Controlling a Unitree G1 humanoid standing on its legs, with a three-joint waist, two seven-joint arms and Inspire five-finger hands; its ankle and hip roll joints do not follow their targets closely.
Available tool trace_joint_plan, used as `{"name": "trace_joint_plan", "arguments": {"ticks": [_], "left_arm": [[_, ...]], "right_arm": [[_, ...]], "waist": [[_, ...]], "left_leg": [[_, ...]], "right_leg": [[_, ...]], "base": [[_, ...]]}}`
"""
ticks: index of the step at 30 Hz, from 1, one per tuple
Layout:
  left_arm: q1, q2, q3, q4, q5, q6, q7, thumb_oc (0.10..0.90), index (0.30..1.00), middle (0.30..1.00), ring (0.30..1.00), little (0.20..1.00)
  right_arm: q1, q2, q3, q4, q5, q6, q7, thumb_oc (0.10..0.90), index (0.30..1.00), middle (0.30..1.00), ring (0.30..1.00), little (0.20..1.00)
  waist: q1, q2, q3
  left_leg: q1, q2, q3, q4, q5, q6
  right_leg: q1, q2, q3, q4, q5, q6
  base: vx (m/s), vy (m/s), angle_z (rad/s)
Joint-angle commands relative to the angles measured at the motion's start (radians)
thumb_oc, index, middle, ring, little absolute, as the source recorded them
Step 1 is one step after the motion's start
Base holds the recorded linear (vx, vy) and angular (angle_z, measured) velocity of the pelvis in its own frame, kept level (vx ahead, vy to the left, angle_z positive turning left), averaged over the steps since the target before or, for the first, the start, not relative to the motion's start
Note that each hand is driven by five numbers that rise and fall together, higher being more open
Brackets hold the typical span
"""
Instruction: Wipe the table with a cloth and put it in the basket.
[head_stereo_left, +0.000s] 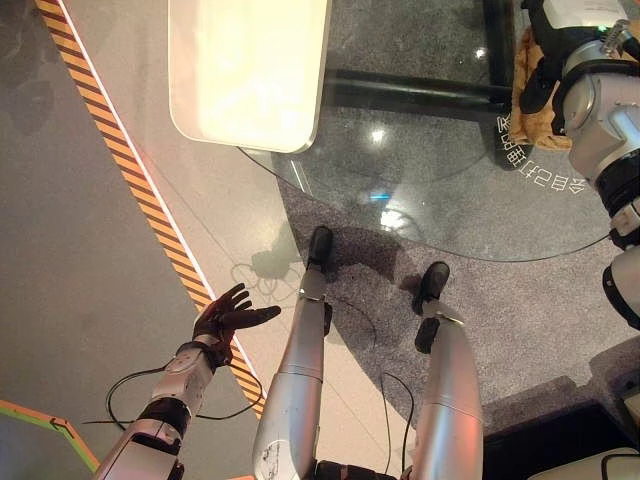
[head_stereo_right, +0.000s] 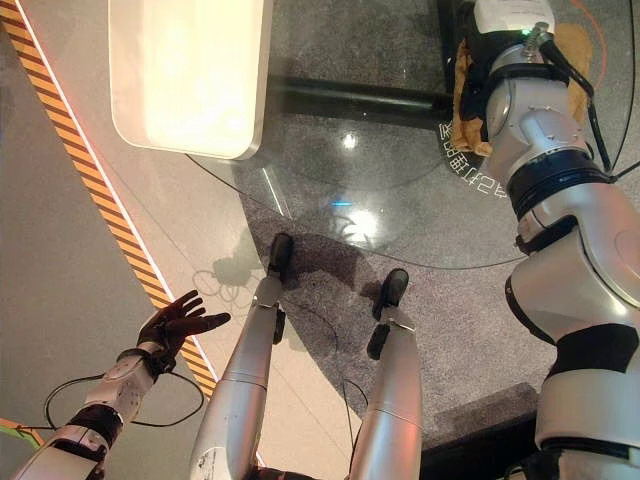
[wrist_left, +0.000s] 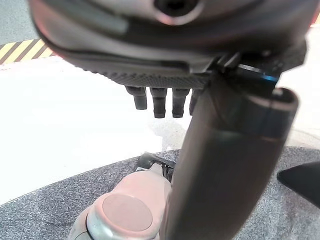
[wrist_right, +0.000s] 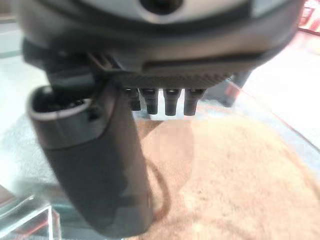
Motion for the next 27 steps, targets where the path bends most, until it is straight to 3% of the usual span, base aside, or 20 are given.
{"name": "trace_joint_plan", "arguments": {"ticks": [1, 6, 17, 27], "left_arm": [[0.082, 0.064, 0.000, 0.011, 0.005, -0.013, 0.005, 0.800, 0.900, 0.900, 0.900, 0.900], [0.084, 0.067, -0.002, 0.006, -0.002, -0.011, 0.009, 0.800, 0.900, 0.900, 0.900, 0.900], [0.068, 0.068, -0.009, 0.015, -0.011, -0.004, 0.002, 0.800, 0.900, 0.900, 0.900, 0.900], [0.065, 0.063, -0.015, 0.015, -0.016, -0.005, 0.003, 0.800, 0.900, 0.900, 0.900, 0.900]], "right_arm": [[-0.115, -0.075, 0.021, 0.048, 0.029, 0.060, -0.053, 0.800, 0.900, 0.900, 0.900, 0.900], [-0.109, -0.092, 0.010, 0.057, 0.044, 0.087, -0.056, 0.800, 0.900, 0.900, 0.900, 0.900], [-0.097, -0.090, 0.004, 0.067, 0.067, 0.027, -0.040, 0.800, 0.900, 0.900, 0.900, 0.900], [-0.092, -0.078, 0.006, 0.071, 0.024, 0.011, -0.029, 0.800, 0.900, 0.900, 0.900, 0.900]], "waist": [[-0.010, 0.033, -0.020], [-0.017, 0.035, -0.020], [-0.024, 0.046, -0.020], [-0.023, 0.055, -0.020]], "left_leg": [[-0.027, -0.094, 0.047, 0.047, -0.067, 0.113], [-0.024, -0.092, 0.051, 0.038, -0.064, 0.113], [-0.022, -0.090, 0.061, 0.025, -0.059, 0.110], [-0.025, -0.088, 0.065, 0.015, -0.054, 0.107]], "right_leg": [[0.015, 0.072, -0.110, -0.058, 0.001, -0.061], [0.014, 0.074, -0.106, -0.067, 0.007, -0.058], [0.007, 0.067, -0.103, -0.083, 0.017, -0.053], [0.003, 0.061, -0.105, -0.090, 0.017, -0.052]], "base": [[0.00, 0.000, 0.00], [0.00, 0.000, 0.00], [0.00, 0.000, 0.00], [0.00, 0.000, 0.00]]}}
